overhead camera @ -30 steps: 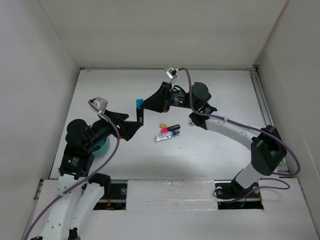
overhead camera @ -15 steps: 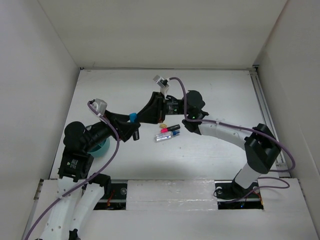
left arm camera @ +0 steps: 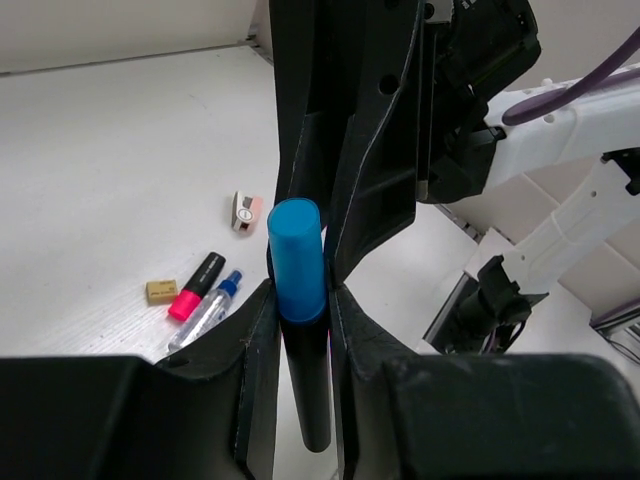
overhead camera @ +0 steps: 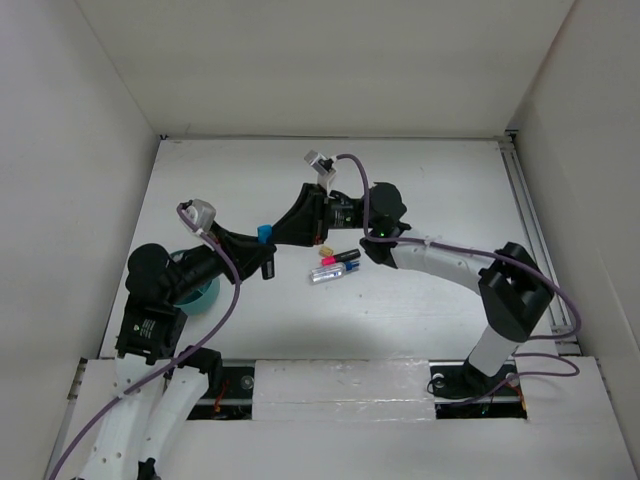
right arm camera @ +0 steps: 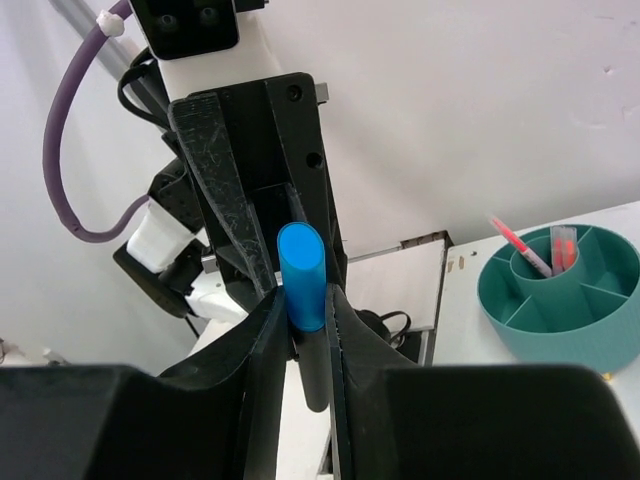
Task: Sort the stationery into containers
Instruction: Place the pen in the storage box.
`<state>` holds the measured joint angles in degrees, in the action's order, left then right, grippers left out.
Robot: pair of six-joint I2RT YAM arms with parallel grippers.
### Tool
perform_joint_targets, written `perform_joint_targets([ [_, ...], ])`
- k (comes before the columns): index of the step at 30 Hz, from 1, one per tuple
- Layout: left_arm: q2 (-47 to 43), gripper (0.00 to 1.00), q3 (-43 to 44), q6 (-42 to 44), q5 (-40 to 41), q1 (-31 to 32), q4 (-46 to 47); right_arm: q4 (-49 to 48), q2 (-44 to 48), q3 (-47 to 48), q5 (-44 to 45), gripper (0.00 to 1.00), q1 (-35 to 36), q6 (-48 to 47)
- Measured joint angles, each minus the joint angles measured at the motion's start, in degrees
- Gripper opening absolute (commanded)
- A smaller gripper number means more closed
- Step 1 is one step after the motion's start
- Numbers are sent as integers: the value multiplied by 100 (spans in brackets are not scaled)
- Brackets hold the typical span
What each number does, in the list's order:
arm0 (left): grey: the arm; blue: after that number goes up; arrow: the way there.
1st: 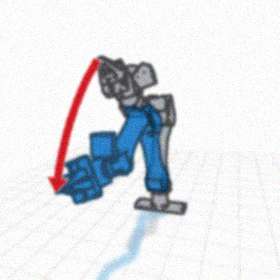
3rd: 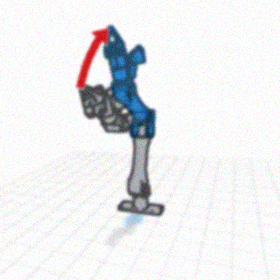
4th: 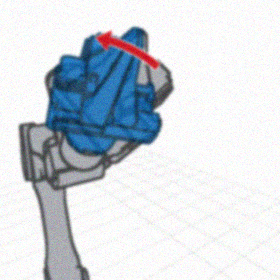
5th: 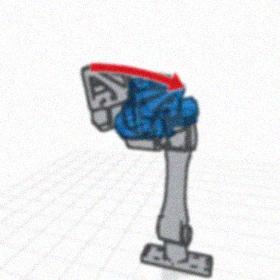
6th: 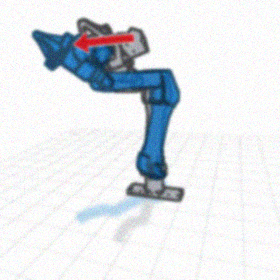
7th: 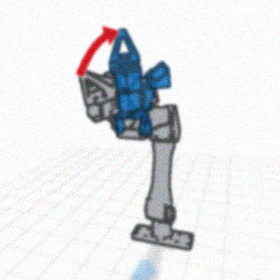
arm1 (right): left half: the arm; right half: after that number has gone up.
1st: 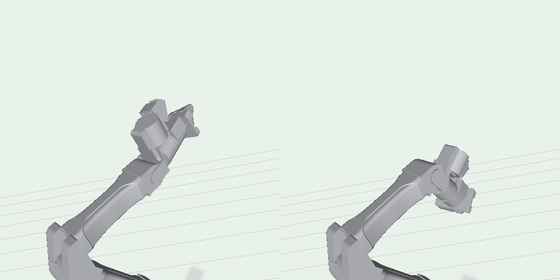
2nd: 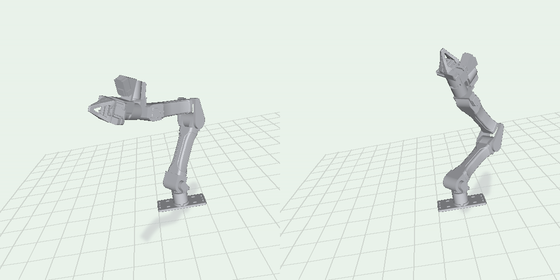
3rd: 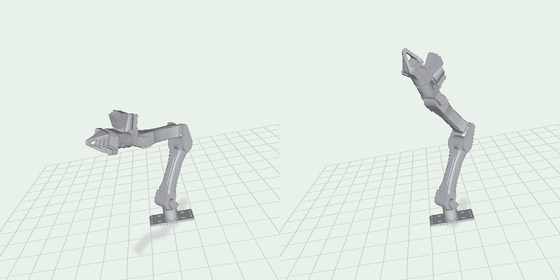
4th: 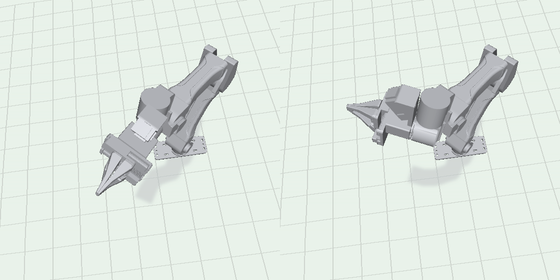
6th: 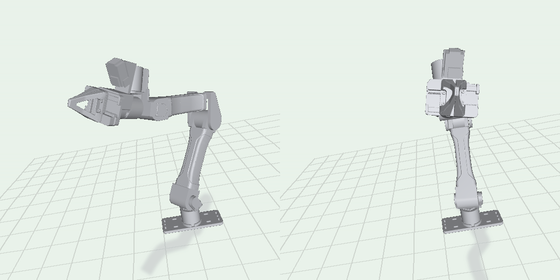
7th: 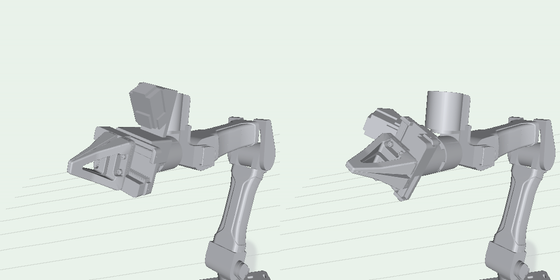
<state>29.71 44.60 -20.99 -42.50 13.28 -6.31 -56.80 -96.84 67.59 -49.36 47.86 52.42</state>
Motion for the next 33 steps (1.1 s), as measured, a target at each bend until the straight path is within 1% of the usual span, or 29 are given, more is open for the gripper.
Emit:
perform_joint_targets([
  [2, -2, 0, 0, 0, -15, 0, 13, -76, -39, 31, -39, 0, -11, 59],
  [3, -2, 0, 0, 0, -20, 0, 13, -101, -55, 42, -61, 2, -15, 94],
  [5, -7, 0, 0, 0, -9, -4, 35, -155, -85, 68, -76, 12, -17, 127],
  [6, -7, 0, 0, 0, 0, -11, 44, -170, -92, 76, -79, 22, -17, 138],
  [9, -20, 0, 0, 0, 72, -13, 55, -175, -103, 96, -72, 37, -17, 157],
  [10, -22, 0, 0, 2, 114, -13, 48, -175, -103, 96, -61, 38, -15, 173],
  [11, -20, 0, 0, 4, 168, -13, 42, -175, -103, 98, -55, 44, -15, 179],
  [12, -20, 0, 0, 17, 254, -9, 24, -175, -103, 98, -48, 45, -17, 175],
  [13, -20, 0, 0, 20, 350, -11, 2, -170, -103, 96, -37, 66, -28, 170],
  [16, -4, 0, 0, 79, 691, -11, -72, -103, -50, -2, 20, 69, -122, 118],
  [18, 37, 0, 0, 118, 977, -11, -101, -24, 13, -107, 33, 69, -201, 68],
  [22, 175, 0, 2, 166, 1692, -11, -210, 374, 258, -369, 138, 70, -435, -212],
  [26, 267, 0, 42, 59, 3126, -11, -476, 1139, 704, -621, 492, 70, -520, -776],
  [28, 389, 0, 179, 2, 3904, -11, -647, 1362, 946, -750, 627, 70, -514, -988],
  [33, 1095, 0, 966, -260, 5816, -9, -1010, 1620, 1397, -1082, 789, 70, -514, -1296],
])
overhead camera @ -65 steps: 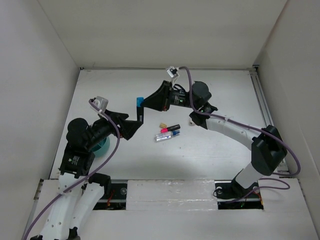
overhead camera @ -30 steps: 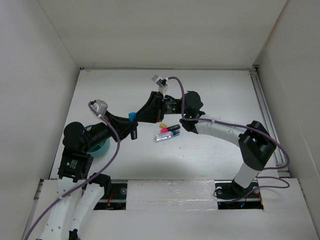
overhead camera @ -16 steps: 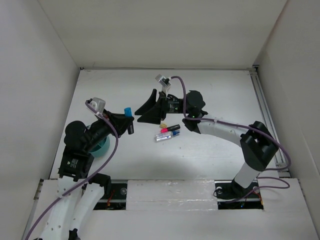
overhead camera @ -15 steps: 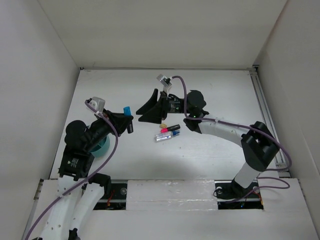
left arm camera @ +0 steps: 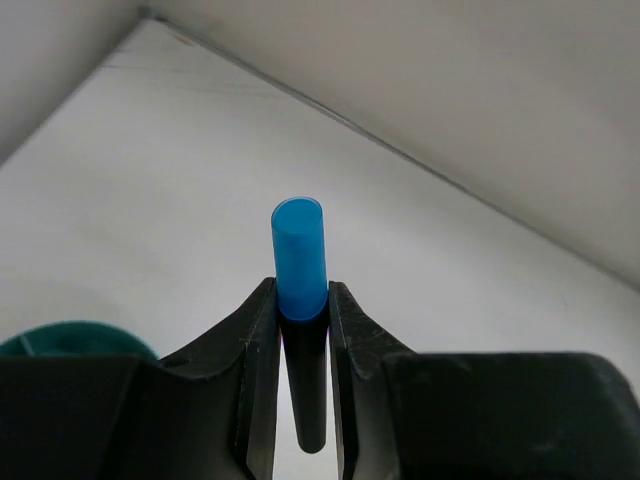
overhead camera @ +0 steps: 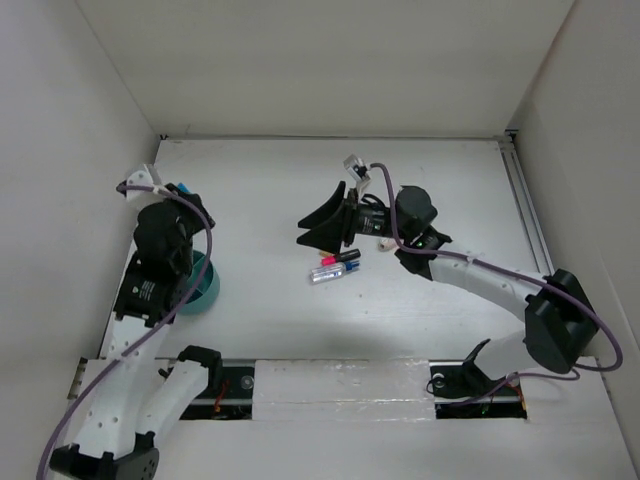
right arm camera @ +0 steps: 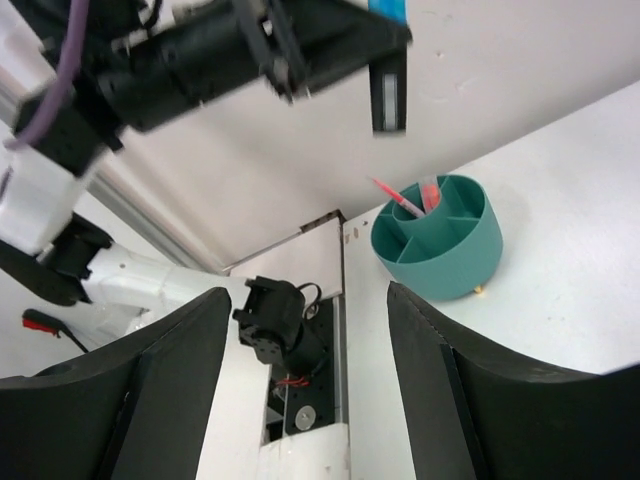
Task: Sort the stationery into containers
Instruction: Place the pen in the storage box.
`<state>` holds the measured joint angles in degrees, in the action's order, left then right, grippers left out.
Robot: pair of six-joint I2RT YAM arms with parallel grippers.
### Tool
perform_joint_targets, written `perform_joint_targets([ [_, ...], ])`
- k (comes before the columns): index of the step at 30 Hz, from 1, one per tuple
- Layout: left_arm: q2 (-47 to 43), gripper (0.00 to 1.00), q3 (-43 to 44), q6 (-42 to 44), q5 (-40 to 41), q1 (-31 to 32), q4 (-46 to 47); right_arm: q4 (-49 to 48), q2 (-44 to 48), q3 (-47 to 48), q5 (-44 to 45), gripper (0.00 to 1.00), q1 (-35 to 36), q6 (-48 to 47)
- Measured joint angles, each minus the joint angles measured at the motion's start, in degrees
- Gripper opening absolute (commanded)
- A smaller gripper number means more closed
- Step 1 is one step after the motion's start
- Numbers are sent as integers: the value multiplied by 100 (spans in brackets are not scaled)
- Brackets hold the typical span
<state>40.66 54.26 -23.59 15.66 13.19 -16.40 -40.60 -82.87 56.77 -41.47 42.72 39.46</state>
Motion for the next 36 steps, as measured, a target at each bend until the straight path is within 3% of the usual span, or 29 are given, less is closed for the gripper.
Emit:
perform_joint_targets([
  [6, 1064, 0, 817, -1416, 2409, -4, -848, 170, 240, -442, 118, 70, 0, -175],
  [12, 2396, 0, 1239, -3191, 3858, -4, -2177, 256, 378, -640, 114, 70, 26, -264],
  [17, 3287, 0, 1528, -4262, 4186, -59, -3117, 271, 402, -741, 105, 70, 103, -289],
  [23, 3652, 0, 1528, -5077, 4225, -243, -3866, 295, 568, -887, 92, 70, 284, -313],
  [36, 3829, 0, 1016, -5810, 4131, -243, -4172, 289, 1012, -905, 20, 70, 323, -369],
])
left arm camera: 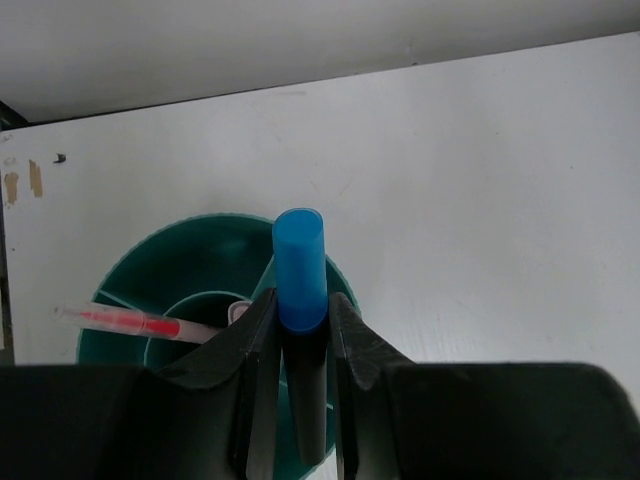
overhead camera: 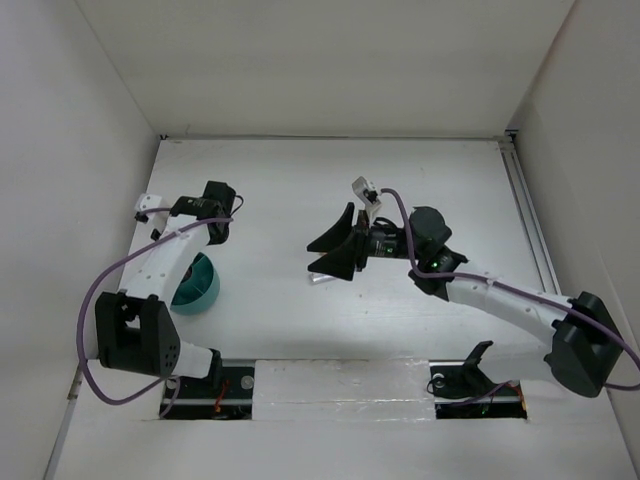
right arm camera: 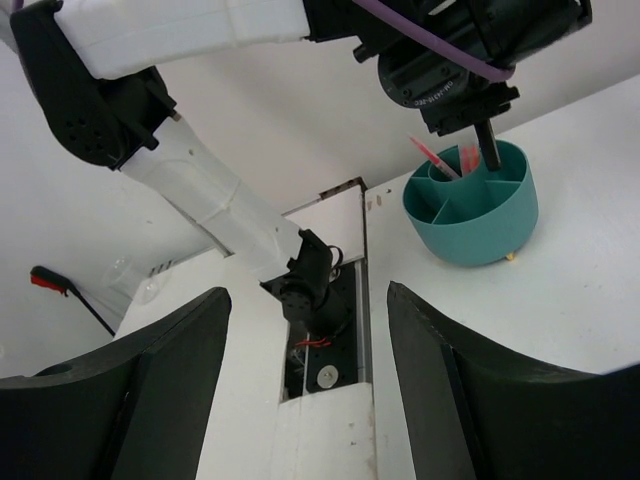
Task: Sort the stationery into containers
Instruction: Place the pen in the storage box.
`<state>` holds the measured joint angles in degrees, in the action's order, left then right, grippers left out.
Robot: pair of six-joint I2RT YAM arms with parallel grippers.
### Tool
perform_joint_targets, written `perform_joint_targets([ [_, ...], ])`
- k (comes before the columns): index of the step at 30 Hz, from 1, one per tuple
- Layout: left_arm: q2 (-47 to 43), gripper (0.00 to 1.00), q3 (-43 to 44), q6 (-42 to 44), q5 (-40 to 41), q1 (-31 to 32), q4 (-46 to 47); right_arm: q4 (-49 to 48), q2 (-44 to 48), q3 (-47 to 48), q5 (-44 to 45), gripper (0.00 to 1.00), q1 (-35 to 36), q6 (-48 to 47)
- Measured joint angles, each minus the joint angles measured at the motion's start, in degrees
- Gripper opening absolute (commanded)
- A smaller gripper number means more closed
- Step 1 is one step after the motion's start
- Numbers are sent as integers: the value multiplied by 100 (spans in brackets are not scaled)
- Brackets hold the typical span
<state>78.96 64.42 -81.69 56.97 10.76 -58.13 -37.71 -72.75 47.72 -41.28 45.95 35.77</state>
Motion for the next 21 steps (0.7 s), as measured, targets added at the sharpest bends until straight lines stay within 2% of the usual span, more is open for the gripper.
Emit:
perform_joint_targets([
  [14, 321, 0, -205, -837, -39, 0, -214, 4, 293, -103, -81, 70, 0, 0],
  [21, 343, 0, -188, -953, -35, 0, -319, 7, 293, -109, -81, 70, 0, 0],
])
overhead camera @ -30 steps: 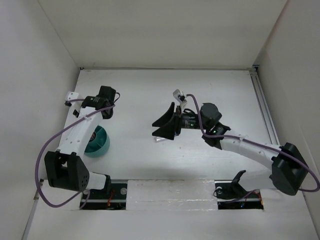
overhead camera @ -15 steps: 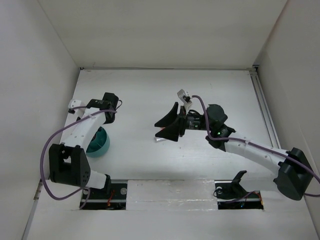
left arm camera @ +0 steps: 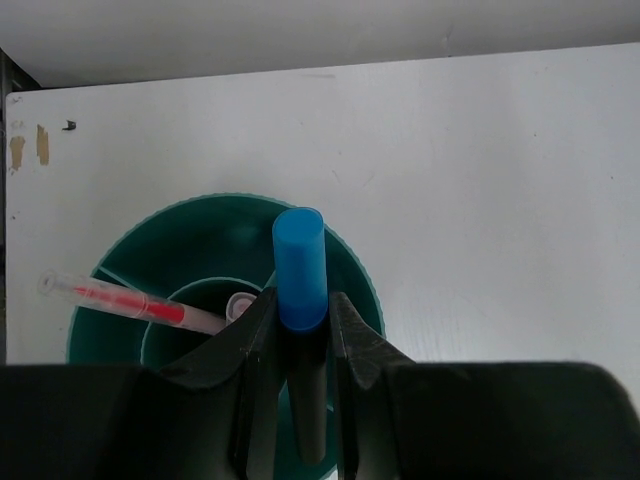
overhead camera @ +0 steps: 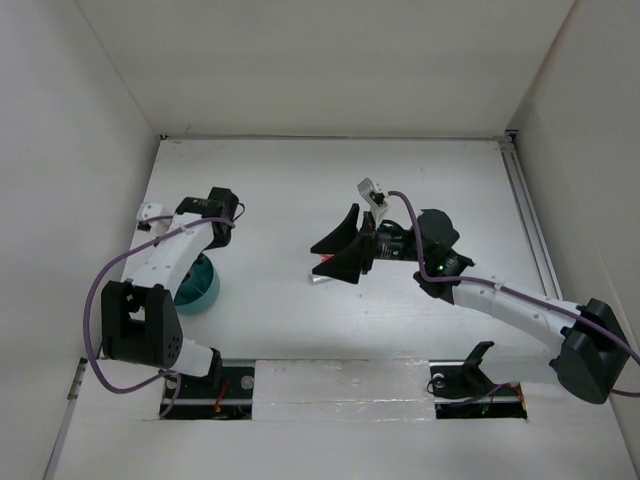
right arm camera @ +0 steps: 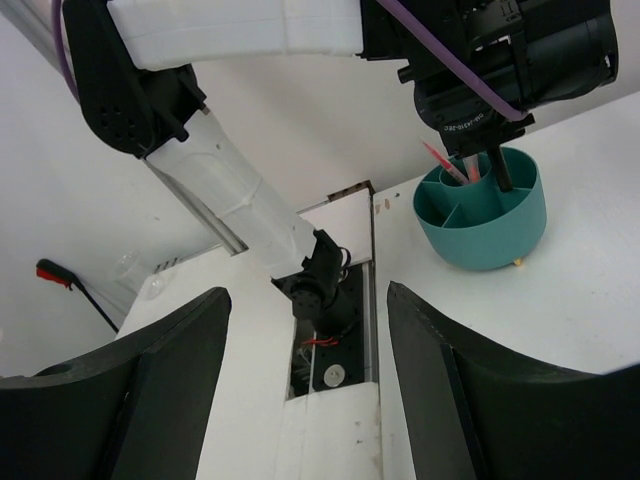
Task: Sort the stationery into containers
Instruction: Place the pen in the storage box.
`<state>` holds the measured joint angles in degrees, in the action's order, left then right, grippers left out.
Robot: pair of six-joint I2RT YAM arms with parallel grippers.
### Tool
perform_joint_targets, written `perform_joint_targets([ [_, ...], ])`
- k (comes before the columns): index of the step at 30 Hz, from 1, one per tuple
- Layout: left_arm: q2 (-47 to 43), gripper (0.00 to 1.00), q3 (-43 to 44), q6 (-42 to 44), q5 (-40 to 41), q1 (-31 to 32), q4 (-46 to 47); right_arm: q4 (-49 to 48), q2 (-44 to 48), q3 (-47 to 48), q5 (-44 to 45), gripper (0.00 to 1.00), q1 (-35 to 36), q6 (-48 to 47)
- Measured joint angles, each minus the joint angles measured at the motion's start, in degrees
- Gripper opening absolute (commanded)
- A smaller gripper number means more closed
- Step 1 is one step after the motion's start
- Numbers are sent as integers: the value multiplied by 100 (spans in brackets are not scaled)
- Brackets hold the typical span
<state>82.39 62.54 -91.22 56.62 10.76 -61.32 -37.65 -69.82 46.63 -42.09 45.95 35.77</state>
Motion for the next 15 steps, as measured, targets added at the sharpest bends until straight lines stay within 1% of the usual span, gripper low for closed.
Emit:
perform_joint_targets([
  [5, -251, 0, 50, -2, 15, 0, -35, 0, 0, 0, -2, 70, 0, 0],
  [8, -356, 0, 258, 35, 46, 0, -70, 0, -4, 0, -4, 70, 0, 0],
  [15, -293, 0, 629, 70, 142, -7, -120, 0, -4, 0, -26, 70, 0, 0],
])
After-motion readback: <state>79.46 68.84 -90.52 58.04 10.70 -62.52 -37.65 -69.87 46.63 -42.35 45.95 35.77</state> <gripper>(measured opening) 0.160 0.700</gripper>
